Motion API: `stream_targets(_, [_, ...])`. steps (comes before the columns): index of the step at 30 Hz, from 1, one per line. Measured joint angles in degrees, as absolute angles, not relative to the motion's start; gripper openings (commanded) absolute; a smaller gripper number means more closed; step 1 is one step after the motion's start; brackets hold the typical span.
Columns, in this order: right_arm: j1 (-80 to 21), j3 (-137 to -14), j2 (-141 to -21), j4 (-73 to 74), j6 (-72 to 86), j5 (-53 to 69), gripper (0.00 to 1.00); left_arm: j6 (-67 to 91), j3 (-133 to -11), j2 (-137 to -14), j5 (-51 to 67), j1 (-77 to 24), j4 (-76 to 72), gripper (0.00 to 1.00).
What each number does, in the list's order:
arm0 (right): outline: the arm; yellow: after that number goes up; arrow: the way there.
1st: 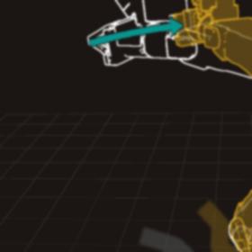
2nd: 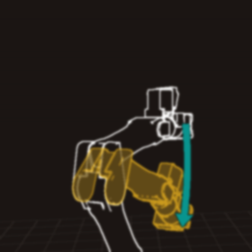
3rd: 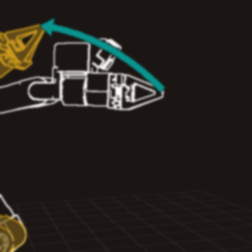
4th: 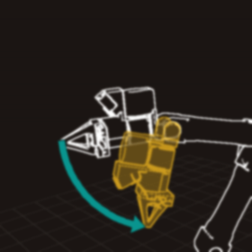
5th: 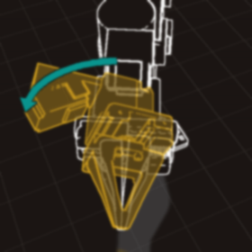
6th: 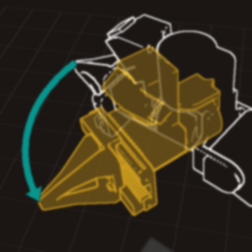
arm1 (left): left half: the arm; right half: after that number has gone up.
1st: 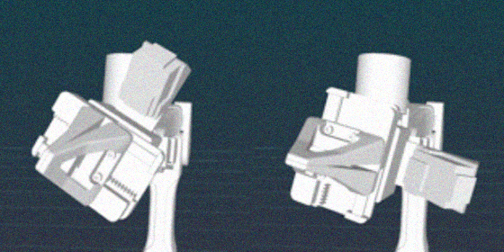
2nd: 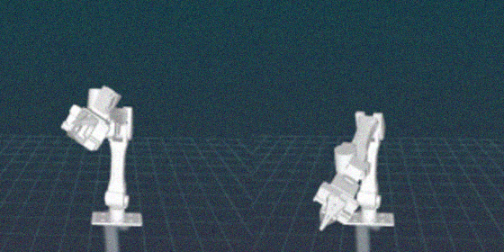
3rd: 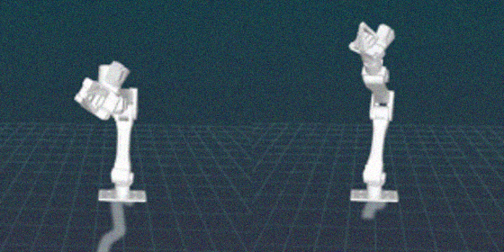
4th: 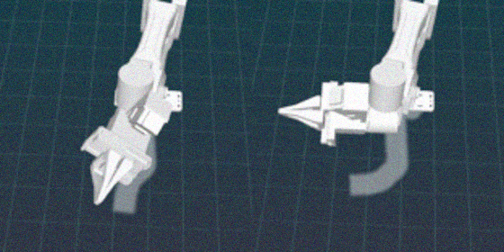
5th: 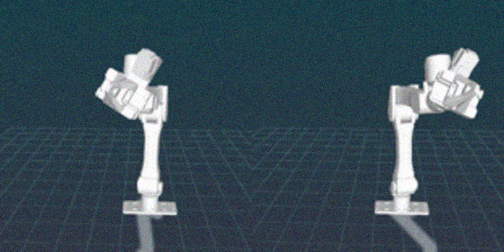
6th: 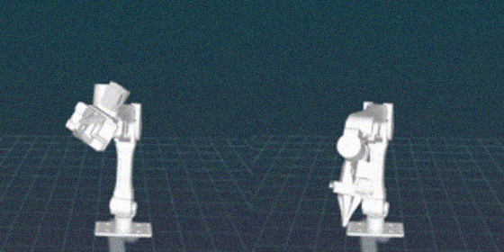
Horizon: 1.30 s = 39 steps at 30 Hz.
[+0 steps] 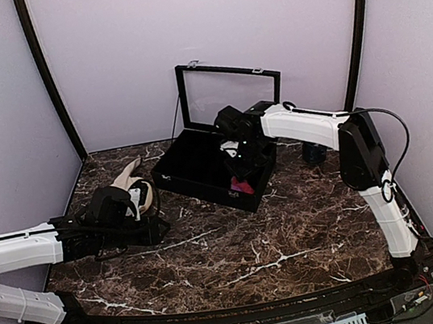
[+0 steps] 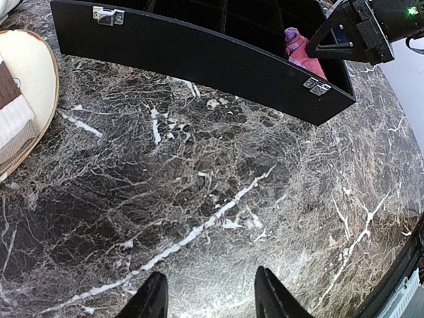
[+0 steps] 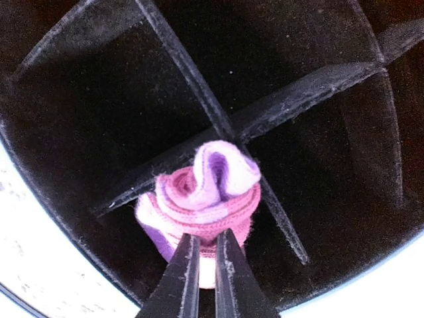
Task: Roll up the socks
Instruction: Adjust the sock in the storage box.
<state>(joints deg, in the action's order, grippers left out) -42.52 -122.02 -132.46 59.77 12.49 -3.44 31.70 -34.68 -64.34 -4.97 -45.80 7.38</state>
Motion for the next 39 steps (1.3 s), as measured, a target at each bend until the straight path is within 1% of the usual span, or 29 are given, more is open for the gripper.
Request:
stream_targets(13, [-41.93, -117.45, -132.49, 56.62, 12.45, -1.19, 0.08, 31.7, -34.68, -64.6, -4.95, -45.8, 7.38, 0.47])
stream_targets(25, [-41.82, -116.97, -133.56, 55.7, 12.45, -0.89, 0.08, 31.73, -34.68, -64.6, -4.93, -45.8, 7.38, 0.47])
stream_targets(29, [-41.82, -116.97, -133.71, 55.68, 12.43, -0.93, 0.09, 31.75, -34.68, -64.6, -4.93, -45.8, 7.38, 0.47])
stream_targets(31, [-41.82, -116.97, -133.71, 55.68, 12.38, -1.06, 0.11, 31.75, -34.68, -64.6, -4.95, -45.8, 7.38, 0.47])
stream_targets(34, [-41.82, -117.12, -133.71, 55.77, 12.32, -1.41, 0.15, 31.77, -34.68, -64.6, -4.95, -45.8, 7.38, 0.47])
stream_targets(37, [-41.82, -117.97, -133.71, 56.62, 12.14, -1.98, 0.26, 31.75, -34.68, -64.6, -5.08, -45.8, 7.38, 0.49])
stream_targets(39, [-41.82, -118.72, -133.71, 57.36, 12.21, -2.5, 0.3, 31.75, -34.7, -64.6, -5.45, -45.8, 7.42, 0.51])
